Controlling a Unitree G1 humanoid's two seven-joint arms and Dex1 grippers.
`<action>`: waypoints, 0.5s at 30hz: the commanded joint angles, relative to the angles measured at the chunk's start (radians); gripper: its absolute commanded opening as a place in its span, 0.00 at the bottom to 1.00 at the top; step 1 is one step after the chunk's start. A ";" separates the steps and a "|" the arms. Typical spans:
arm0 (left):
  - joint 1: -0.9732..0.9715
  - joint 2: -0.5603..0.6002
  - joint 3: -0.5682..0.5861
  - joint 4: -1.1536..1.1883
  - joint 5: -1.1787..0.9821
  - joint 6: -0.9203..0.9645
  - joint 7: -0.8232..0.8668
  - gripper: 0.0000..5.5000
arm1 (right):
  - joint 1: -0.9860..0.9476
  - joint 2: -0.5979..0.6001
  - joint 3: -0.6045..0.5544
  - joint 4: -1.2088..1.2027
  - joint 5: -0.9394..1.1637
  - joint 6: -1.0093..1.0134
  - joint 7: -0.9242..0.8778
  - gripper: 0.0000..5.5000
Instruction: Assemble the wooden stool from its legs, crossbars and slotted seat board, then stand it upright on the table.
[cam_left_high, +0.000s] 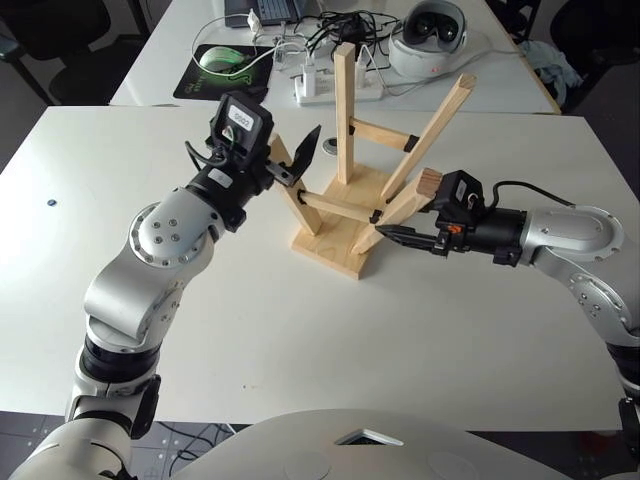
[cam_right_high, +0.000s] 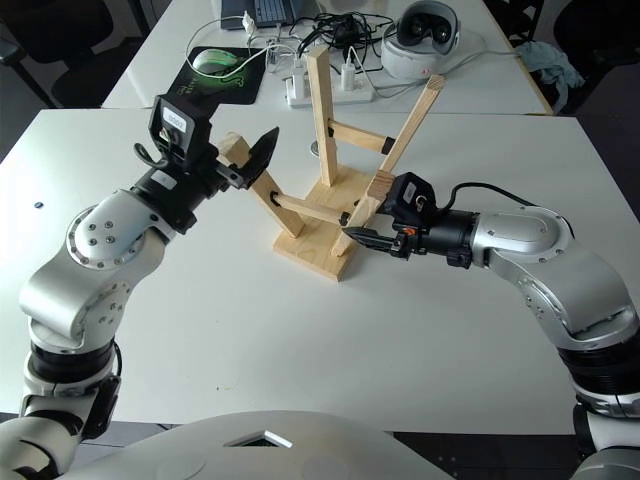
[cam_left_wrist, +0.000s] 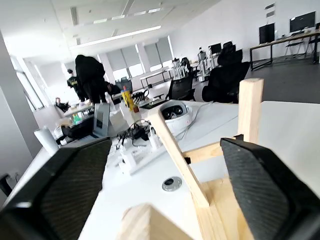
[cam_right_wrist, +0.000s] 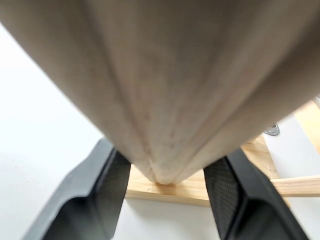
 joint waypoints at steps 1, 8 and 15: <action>-0.072 0.041 -0.039 -0.059 0.180 -0.080 0.010 0.60 | 0.112 -0.008 0.122 0.057 -0.100 0.207 -0.085 0.37; -0.018 -0.085 -0.123 0.045 0.086 -0.003 -0.089 0.42 | 0.109 0.032 0.130 0.054 -0.092 0.252 -0.150 0.37; -0.004 -0.076 -0.236 0.153 0.167 0.009 -0.142 0.22 | 0.089 0.034 0.158 0.059 -0.093 0.257 -0.142 0.37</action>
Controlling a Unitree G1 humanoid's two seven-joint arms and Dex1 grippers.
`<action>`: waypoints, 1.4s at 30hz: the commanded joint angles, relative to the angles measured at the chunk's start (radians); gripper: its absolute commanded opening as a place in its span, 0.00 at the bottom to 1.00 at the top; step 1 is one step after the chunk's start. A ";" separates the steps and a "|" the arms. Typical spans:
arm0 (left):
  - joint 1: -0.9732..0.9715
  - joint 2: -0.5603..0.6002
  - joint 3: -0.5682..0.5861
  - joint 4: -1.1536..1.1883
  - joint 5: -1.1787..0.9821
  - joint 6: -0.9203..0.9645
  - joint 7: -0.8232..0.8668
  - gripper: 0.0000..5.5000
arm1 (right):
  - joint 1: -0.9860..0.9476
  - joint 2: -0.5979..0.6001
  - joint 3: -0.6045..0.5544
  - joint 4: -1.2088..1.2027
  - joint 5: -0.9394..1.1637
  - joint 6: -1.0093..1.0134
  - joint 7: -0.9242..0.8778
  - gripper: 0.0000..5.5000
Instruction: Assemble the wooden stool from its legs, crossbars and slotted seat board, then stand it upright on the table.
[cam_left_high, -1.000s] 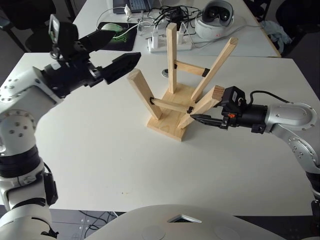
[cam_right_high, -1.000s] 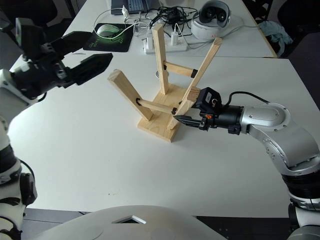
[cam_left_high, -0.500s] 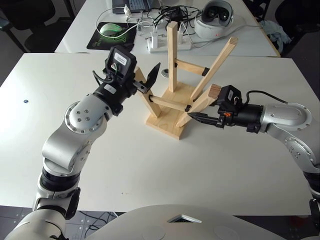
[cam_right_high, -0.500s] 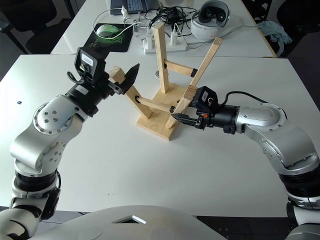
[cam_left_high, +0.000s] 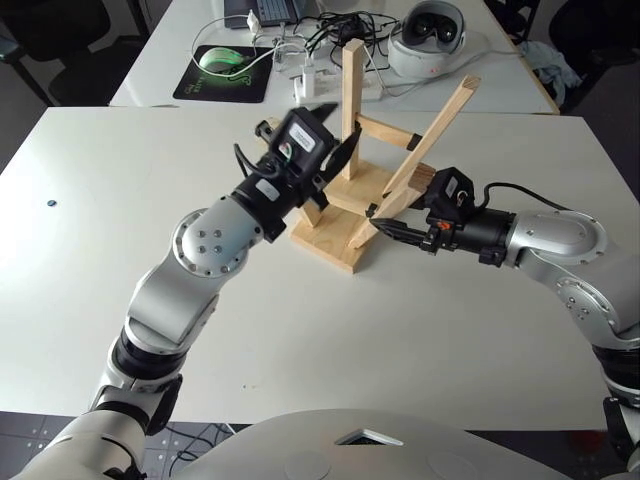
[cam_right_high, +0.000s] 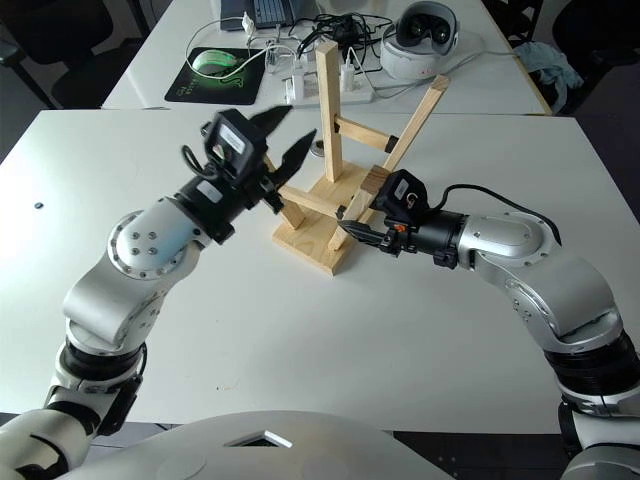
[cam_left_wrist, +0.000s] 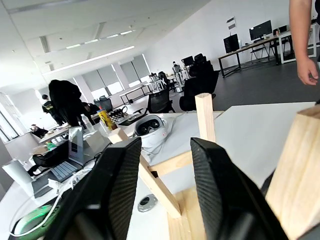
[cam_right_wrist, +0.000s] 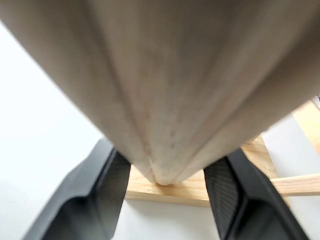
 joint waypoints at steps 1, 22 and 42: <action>0.015 0.021 -0.078 0.076 0.060 0.042 -0.048 0.20 | 0.084 -0.022 0.149 0.095 -0.093 0.196 -0.026 0.37; -0.021 0.048 -0.148 0.081 0.141 0.081 -0.210 0.00 | 0.066 -0.005 0.174 0.087 -0.078 0.214 -0.045 0.37; -0.112 0.017 0.016 0.009 0.219 -0.057 -0.149 0.00 | 0.046 -0.005 0.194 0.094 -0.074 0.216 -0.046 0.37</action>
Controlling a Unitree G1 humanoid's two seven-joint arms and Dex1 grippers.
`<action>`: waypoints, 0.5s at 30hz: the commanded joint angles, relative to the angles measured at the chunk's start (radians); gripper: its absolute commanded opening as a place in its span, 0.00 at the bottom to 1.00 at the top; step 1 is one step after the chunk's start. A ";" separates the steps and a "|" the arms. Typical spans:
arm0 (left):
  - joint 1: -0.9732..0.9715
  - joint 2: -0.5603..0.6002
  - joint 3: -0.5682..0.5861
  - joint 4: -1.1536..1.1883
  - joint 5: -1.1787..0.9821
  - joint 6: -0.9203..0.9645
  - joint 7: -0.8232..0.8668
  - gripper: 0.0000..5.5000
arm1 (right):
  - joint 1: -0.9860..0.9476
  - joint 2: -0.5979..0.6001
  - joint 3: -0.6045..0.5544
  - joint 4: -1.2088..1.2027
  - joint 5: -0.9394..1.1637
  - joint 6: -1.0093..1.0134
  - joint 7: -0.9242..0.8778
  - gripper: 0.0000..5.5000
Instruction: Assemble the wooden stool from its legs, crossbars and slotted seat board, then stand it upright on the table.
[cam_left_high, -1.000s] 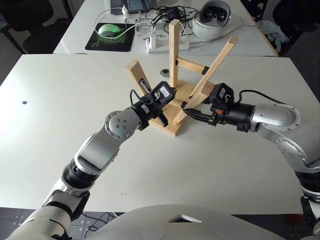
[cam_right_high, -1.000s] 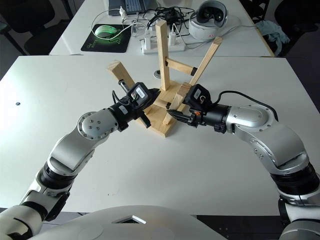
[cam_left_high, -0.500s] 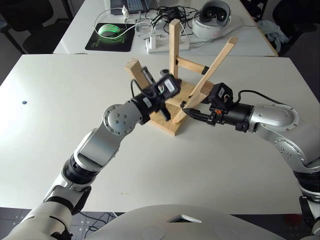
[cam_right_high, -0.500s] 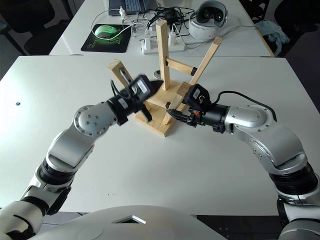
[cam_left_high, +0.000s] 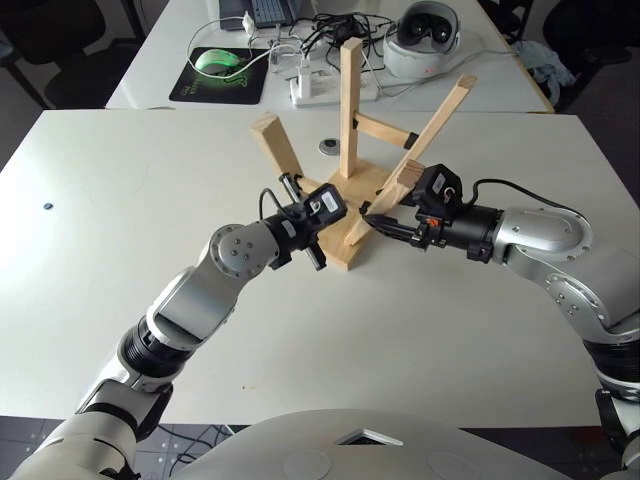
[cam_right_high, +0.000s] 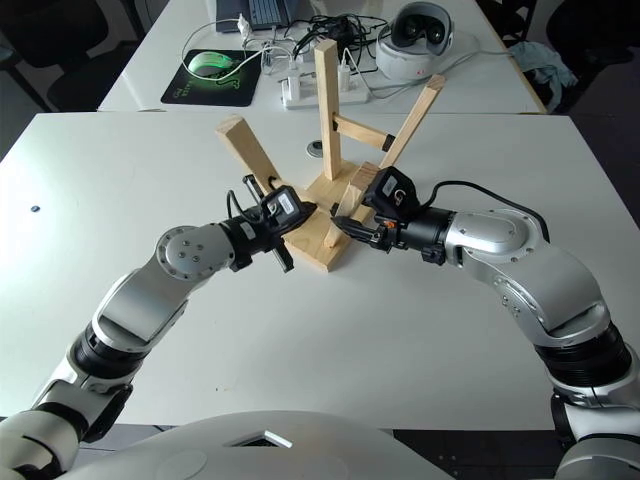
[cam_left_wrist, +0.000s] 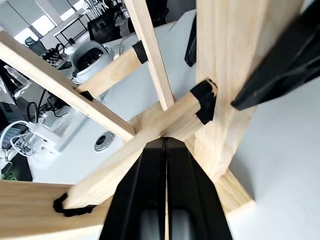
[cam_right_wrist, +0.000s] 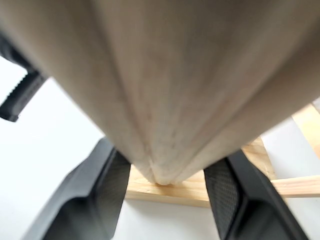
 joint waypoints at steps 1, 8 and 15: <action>-0.119 -0.032 0.108 -0.081 0.062 -0.160 0.055 0.00 | 0.099 -0.028 0.146 0.087 -0.073 0.182 0.016 0.37; -0.154 -0.063 0.119 -0.013 0.103 -0.228 0.069 0.00 | 0.090 -0.025 0.156 0.092 -0.074 0.180 0.018 0.37; -0.012 -0.051 0.023 0.094 -0.021 0.033 -0.087 0.00 | 0.071 -0.017 0.160 0.093 -0.069 0.180 0.018 0.37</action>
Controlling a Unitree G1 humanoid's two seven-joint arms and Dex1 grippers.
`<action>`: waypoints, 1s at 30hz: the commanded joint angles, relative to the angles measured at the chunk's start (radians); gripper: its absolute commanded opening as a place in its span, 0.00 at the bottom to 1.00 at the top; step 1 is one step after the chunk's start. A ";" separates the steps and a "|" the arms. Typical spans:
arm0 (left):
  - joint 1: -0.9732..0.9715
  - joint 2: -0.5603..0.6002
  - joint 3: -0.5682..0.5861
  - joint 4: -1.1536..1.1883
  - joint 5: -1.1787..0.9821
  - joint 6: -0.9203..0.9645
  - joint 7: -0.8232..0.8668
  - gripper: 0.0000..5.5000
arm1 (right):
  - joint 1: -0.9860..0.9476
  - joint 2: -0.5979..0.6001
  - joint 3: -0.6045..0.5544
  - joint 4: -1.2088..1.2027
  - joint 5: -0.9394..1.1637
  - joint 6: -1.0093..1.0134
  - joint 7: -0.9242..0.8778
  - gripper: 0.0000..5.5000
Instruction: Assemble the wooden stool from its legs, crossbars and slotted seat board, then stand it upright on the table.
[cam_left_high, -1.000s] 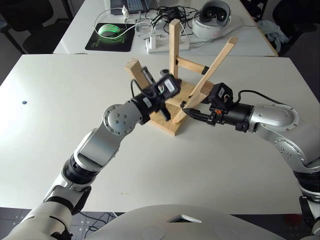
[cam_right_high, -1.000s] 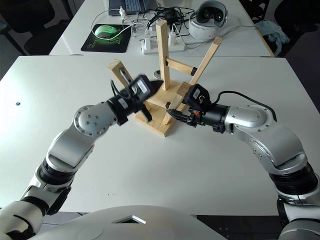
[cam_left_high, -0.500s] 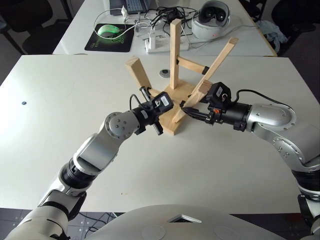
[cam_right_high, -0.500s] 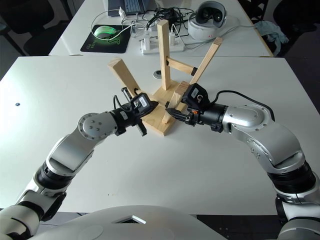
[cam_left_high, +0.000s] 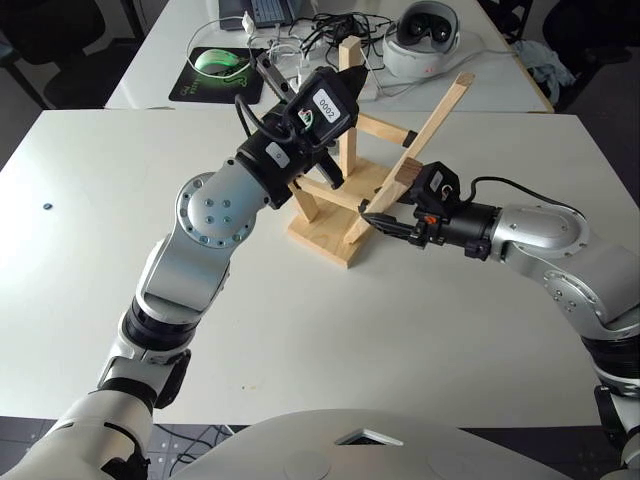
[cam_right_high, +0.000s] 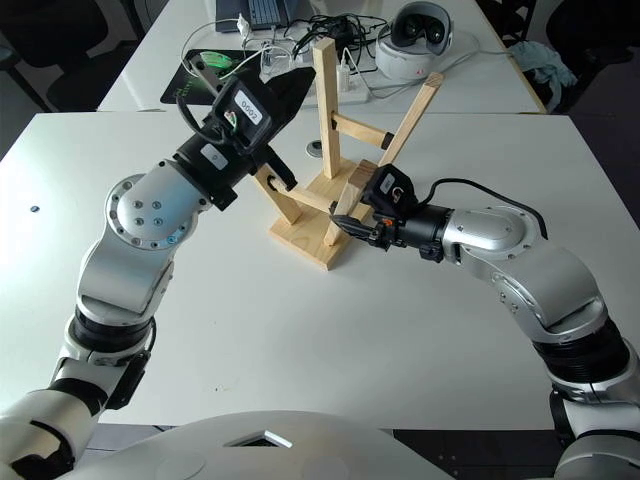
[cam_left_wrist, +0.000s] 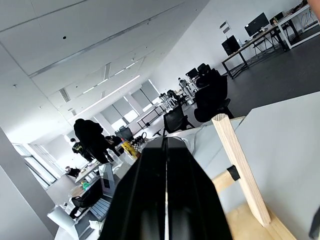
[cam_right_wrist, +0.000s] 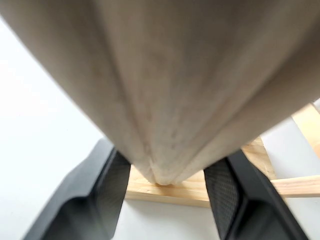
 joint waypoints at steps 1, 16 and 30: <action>0.134 0.061 -0.110 0.088 -0.120 0.287 -0.171 0.00 | 0.090 -0.013 0.143 0.080 -0.068 0.181 0.014 0.37; 0.005 0.025 0.057 0.039 -0.068 0.090 -0.063 0.00 | 0.088 0.000 0.150 0.085 -0.067 0.186 -0.001 0.37; -0.065 -0.066 0.048 0.067 0.005 -0.034 0.007 0.00 | 0.067 0.003 0.168 0.092 -0.073 0.186 0.013 0.37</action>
